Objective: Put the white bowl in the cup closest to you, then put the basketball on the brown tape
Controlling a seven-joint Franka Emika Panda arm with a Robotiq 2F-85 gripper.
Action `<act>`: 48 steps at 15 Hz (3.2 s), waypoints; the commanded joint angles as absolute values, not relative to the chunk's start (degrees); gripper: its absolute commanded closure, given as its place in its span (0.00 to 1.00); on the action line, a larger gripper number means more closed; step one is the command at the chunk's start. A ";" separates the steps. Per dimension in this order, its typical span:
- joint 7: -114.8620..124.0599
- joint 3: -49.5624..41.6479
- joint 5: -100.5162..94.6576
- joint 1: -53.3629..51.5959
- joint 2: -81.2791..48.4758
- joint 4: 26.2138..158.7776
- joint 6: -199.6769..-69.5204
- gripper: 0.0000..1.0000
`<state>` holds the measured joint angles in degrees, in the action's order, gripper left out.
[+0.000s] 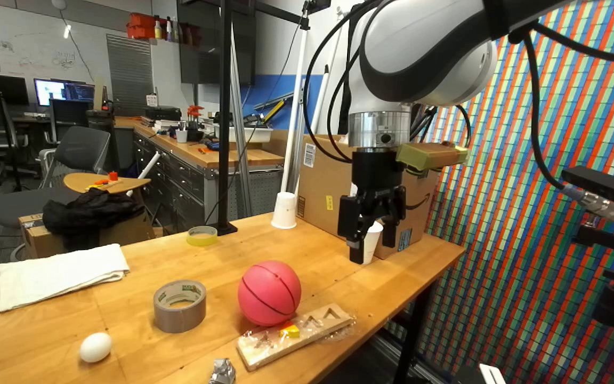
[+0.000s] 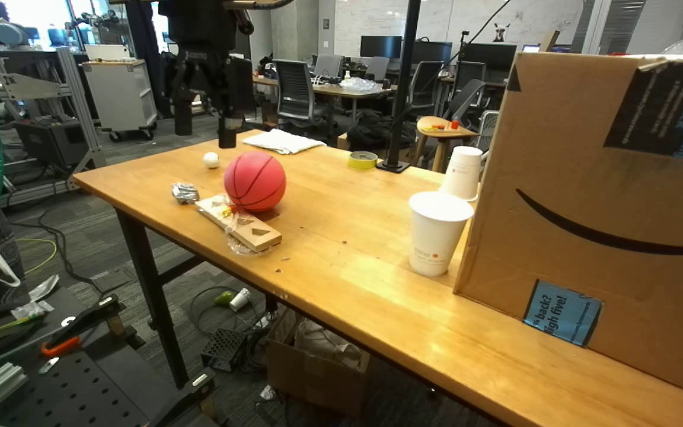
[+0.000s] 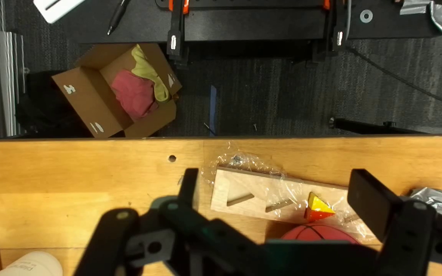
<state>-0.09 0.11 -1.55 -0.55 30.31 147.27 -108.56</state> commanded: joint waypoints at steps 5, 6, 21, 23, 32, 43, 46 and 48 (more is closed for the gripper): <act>-0.12 0.21 -1.50 -0.46 30.29 147.20 -108.47 0.00; -0.12 0.21 -1.50 -0.46 30.29 147.20 -108.47 0.00; -1.74 3.01 3.61 -6.63 29.94 146.50 -115.27 0.00; -2.52 4.34 5.21 -8.86 28.86 145.77 -117.83 0.00; -5.37 11.27 4.92 -16.11 20.19 139.53 -124.73 0.00; -4.84 18.75 -0.61 -18.26 2.90 119.99 -123.26 0.00; -4.76 19.69 -3.99 -18.63 -3.51 112.29 -122.31 0.00; -3.86 20.13 -6.37 -19.28 -7.64 107.38 -121.31 0.00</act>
